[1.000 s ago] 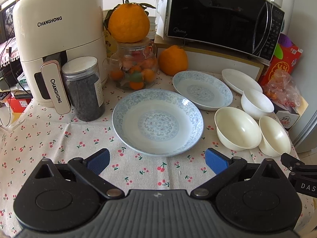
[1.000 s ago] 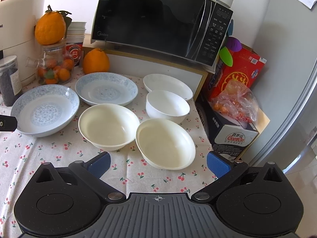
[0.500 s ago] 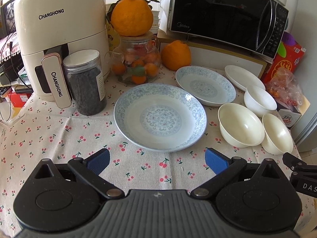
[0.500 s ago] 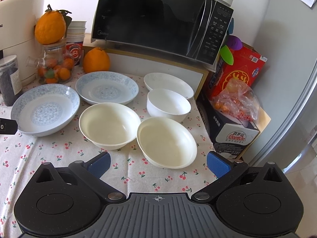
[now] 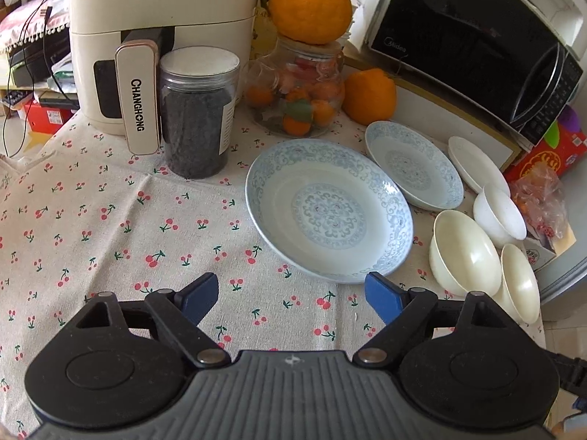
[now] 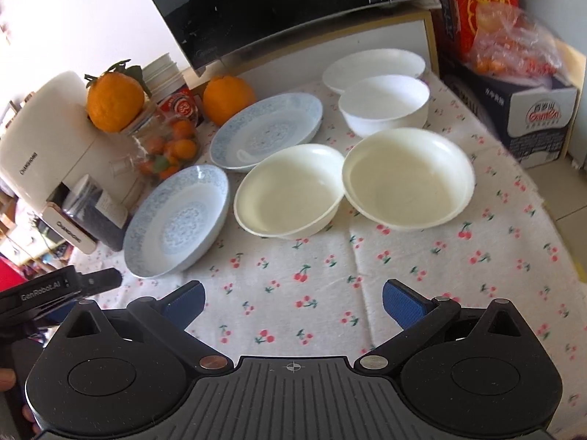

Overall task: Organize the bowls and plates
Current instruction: 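Close the left gripper on the rim of the large blue-patterned plate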

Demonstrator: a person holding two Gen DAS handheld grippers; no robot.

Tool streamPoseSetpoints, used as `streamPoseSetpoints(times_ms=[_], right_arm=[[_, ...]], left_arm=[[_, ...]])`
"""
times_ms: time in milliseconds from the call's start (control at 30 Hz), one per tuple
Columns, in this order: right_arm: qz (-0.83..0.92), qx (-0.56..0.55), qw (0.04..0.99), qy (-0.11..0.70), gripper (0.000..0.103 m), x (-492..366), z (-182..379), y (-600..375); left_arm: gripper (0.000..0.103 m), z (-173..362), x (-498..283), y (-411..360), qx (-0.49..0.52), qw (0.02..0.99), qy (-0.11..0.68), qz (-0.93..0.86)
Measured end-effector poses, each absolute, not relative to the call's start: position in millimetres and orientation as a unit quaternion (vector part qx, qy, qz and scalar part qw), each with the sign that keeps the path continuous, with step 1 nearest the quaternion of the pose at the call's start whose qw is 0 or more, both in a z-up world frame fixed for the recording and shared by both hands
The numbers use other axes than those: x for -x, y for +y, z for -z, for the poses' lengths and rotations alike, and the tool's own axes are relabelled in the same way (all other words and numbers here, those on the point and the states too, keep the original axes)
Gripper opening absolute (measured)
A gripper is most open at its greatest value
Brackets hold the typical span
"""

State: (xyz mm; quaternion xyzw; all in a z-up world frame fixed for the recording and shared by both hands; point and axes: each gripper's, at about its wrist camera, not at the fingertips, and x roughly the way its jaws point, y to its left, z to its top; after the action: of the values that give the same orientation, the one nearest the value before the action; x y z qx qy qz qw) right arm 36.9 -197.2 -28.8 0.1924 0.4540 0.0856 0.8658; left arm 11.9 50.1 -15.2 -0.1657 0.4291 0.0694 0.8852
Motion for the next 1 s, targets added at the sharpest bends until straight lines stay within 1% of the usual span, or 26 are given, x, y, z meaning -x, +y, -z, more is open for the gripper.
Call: streamPoseSetpoints(times_ms=[67, 100, 167, 200, 233, 300, 367, 400, 500, 533, 567, 633, 700, 767, 833, 1000], right_arm=[[-0.102, -0.22, 0.849, 0.47, 0.101, -44.0, 35.4, -190.0], [-0.105, -0.226, 0.845, 0.472, 0.097, -47.3, 37.1, -186.6], [-0.104, -0.233, 0.845, 0.47, 0.089, -56.8, 37.9, -177.2], [-0.104, -0.237, 0.844, 0.47, 0.082, -62.0, 38.1, -172.5], [-0.105, -0.243, 0.842, 0.471, 0.078, -67.5, 39.1, -168.0], [-0.107, -0.253, 0.837, 0.474, 0.075, -78.1, 42.2, -159.2], [-0.108, -0.244, 0.84, 0.472, 0.071, -89.3, 44.0, -148.1], [-0.106, -0.236, 0.843, 0.471, 0.07, -95.9, 44.7, -143.5], [-0.098, -0.229, 0.846, 0.471, 0.068, -112.9, 51.8, -134.8], [-0.098, -0.234, 0.843, 0.473, 0.063, -119.0, 55.5, -133.1], [-0.097, -0.236, 0.841, 0.476, 0.06, -123.7, 58.6, -131.9], [-0.095, -0.23, 0.84, 0.482, 0.045, -134.9, 66.6, -126.0], [-0.096, -0.223, 0.843, 0.479, 0.039, -140.4, 71.7, -122.2], [-0.093, -0.218, 0.846, 0.478, 0.038, -142.9, 75.7, -120.2], [-0.088, -0.216, 0.847, 0.477, 0.038, -145.7, 79.1, -119.2], [-0.088, -0.21, 0.856, 0.464, 0.038, -150.7, 80.4, -114.6]], left_arm=[[0.072, 13.3, -17.3, 59.0, 0.187, 0.88, 0.431, -0.073], [0.07, 12.7, -19.9, 62.6, 0.194, 0.878, 0.431, -0.075], [0.056, 13.3, -27.0, 71.2, 0.21, 0.877, 0.424, -0.078], [0.053, 15.5, -31.7, 74.8, 0.212, 0.877, 0.423, -0.085], [0.05, 18.2, -36.2, 77.3, 0.213, 0.873, 0.429, -0.091], [0.046, 25.2, -46.7, 85.1, 0.225, 0.866, 0.435, -0.096], [0.039, 29.5, -56.0, 90.1, 0.229, 0.864, 0.438, -0.096], [0.038, 30.8, -59.9, 91.2, 0.226, 0.865, 0.437, -0.098], [0.032, 35.8, -70.8, 94.2, 0.228, 0.864, 0.437, -0.1], [0.029, 37.6, -73.9, 95.9, 0.236, 0.863, 0.436, -0.098], [0.027, 39.2, -76.6, 97.6, 0.242, 0.862, 0.434, -0.095], [0.027, 42.3, -82.5, 99.9, 0.246, 0.865, 0.427, -0.094], [0.024, 47.7, -85.9, 104.1, 0.258, 0.862, 0.426, -0.094], [0.02, 54.1, -87.8, 110.3, 0.283, 0.854, 0.428, -0.089], [0.02, 57.7, -90.1, 114.8, 0.3, 0.851, 0.422, -0.083], [0.019, 62.5, -94.3, 112.9, 0.304, 0.855, 0.414, -0.081]])
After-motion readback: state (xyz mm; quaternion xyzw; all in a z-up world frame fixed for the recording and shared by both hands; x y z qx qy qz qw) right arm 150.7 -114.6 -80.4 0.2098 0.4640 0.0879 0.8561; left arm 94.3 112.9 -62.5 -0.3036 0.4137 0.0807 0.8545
